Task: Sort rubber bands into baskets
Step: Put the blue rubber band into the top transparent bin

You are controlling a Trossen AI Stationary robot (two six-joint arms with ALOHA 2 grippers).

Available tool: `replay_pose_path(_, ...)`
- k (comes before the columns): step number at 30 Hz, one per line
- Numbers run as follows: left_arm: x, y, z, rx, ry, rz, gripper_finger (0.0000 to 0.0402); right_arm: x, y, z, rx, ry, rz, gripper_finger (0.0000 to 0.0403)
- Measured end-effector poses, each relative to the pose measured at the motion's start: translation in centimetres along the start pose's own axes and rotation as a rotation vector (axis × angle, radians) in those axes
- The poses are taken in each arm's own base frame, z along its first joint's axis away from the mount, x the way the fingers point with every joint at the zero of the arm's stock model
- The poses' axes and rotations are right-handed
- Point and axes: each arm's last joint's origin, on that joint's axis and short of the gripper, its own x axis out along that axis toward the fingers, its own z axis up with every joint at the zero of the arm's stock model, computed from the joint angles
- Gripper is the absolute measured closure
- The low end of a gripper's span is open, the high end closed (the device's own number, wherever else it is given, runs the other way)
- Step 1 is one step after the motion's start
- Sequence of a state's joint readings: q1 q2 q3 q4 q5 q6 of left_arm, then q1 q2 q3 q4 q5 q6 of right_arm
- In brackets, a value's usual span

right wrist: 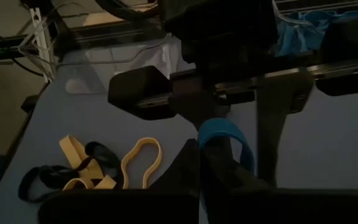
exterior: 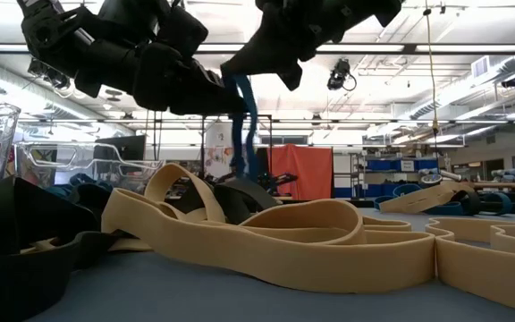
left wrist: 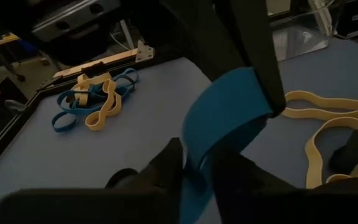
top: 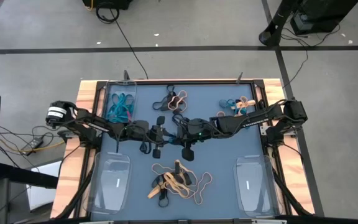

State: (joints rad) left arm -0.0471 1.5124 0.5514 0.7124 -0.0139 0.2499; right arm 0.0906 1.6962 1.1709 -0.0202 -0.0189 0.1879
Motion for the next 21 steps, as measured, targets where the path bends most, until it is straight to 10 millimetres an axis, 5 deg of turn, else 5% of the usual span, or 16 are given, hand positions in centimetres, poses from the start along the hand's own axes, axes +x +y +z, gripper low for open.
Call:
replay_pose_path(4,0.0,0.1,0.0,-0.021,0.004,0.021,0.0391,0.0,0.0,0.0,0.000,-0.001,0.000,0.0393)
replay_pose_path(17,-0.2,0.5,-0.2,-0.069,0.063,0.163,0.0398,0.0,-0.1,-0.3,-0.009,0.029,-0.010,0.0389)
replay_pose_path(21,-1.5,1.0,0.0,-0.063,0.175,0.294,0.0399,0.0,-0.4,-0.7,0.015,0.060,-0.090,0.0360)
